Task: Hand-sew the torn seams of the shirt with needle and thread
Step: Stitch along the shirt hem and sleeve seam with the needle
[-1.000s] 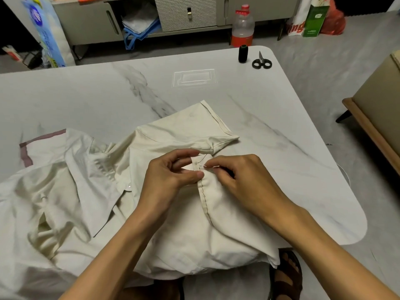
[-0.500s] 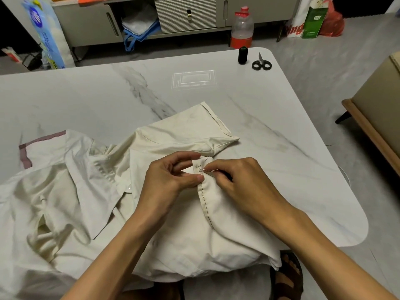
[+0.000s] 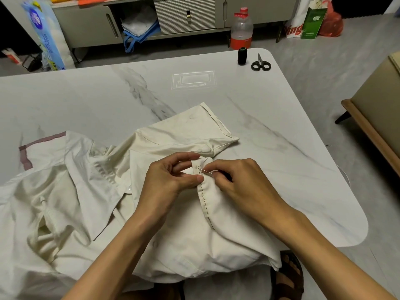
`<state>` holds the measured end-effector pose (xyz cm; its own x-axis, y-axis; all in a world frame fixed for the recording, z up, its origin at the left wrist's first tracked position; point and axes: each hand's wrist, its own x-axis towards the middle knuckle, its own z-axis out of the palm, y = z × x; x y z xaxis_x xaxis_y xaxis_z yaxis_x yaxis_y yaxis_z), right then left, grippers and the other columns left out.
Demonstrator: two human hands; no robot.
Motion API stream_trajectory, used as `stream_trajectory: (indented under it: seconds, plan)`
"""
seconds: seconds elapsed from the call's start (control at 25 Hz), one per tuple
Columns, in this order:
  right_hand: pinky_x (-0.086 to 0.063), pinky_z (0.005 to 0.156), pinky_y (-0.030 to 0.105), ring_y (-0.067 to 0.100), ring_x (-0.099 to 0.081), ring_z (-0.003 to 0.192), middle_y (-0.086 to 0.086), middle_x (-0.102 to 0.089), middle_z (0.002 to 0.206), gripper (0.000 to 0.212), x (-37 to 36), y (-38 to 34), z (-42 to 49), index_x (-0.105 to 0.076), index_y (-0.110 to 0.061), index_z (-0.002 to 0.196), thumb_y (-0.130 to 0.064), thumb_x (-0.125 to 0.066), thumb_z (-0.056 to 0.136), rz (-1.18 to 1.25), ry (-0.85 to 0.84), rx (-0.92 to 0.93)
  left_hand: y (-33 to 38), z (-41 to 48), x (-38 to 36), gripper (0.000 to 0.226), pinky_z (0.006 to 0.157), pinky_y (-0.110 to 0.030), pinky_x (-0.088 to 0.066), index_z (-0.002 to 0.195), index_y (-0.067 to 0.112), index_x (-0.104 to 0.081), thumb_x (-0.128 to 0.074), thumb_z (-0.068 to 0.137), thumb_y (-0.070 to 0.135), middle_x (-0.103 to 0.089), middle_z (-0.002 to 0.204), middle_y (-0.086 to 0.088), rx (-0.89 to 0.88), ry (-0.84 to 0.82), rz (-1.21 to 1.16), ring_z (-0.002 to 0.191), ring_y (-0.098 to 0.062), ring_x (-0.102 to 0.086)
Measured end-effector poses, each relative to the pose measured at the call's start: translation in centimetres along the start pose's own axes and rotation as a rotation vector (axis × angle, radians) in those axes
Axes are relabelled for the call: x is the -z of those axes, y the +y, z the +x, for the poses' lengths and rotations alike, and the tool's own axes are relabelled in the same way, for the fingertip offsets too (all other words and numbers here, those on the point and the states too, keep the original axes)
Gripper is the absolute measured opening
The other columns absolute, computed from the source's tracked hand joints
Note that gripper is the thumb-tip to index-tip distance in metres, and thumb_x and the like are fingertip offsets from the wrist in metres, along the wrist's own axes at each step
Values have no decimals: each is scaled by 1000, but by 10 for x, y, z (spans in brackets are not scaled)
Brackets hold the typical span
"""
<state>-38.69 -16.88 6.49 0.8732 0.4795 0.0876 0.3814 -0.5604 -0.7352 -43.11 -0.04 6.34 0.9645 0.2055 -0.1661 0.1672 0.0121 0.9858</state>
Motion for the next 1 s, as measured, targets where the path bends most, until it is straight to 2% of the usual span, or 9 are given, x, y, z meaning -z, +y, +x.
stream_trajectory:
  seconds: [0.16,0.32,0.4,0.48,0.6,0.8,1.0]
  plan:
    - [-34,63,7,-11,-50,61,-29,-48,51,25,0,0,1,-75,-28,104,-16,-57,92,12,8,-8,-1,1,1,44,77,-30,-59,109,15,-72,-77,74,-12,-77,100,-5,9,2,3,83,-30,-73]
    - [-34,63,7,-11,-48,59,-28,-45,51,24,0,1,0,-75,-29,104,-18,-58,92,5,14,-6,0,0,0,44,72,-25,-58,109,13,-72,-76,74,-14,-78,97,-2,10,-3,9,77,-22,-72]
    - [-33,62,6,-9,-46,58,-22,-55,58,24,0,1,0,-75,-29,105,-19,-58,93,-7,16,0,0,0,-1,44,74,-27,-59,108,14,-72,-76,74,-13,-78,97,-2,8,3,25,75,-21,-71]
    - [-31,62,6,-3,-46,60,-9,-69,74,24,-1,1,0,-75,-29,106,-18,-59,93,-25,19,8,0,1,-1,44,77,-31,-61,108,15,-73,-78,73,-12,-78,98,-2,10,11,40,77,-24,-70]
    - [-31,63,7,6,-55,77,-3,-73,82,25,-1,2,-1,-75,-28,106,-17,-59,92,-51,31,27,0,1,-1,45,79,-32,-61,107,16,-73,-78,72,-12,-78,98,-1,13,14,59,79,-28,-71]
    - [-49,72,37,22,-66,83,1,-75,88,27,-4,3,0,-75,-24,101,-22,-50,92,-163,-9,89,0,0,-3,49,80,-33,-61,107,18,-73,-79,70,-13,-78,100,3,-4,16,161,73,-21,-73]
    - [-47,73,42,25,-63,85,2,-71,90,26,-2,2,2,-69,-25,104,-17,-46,95,-368,-86,135,-1,-1,-9,52,83,-33,-60,106,21,-75,-78,68,-14,-77,101,7,-56,26,276,74,-9,-74]
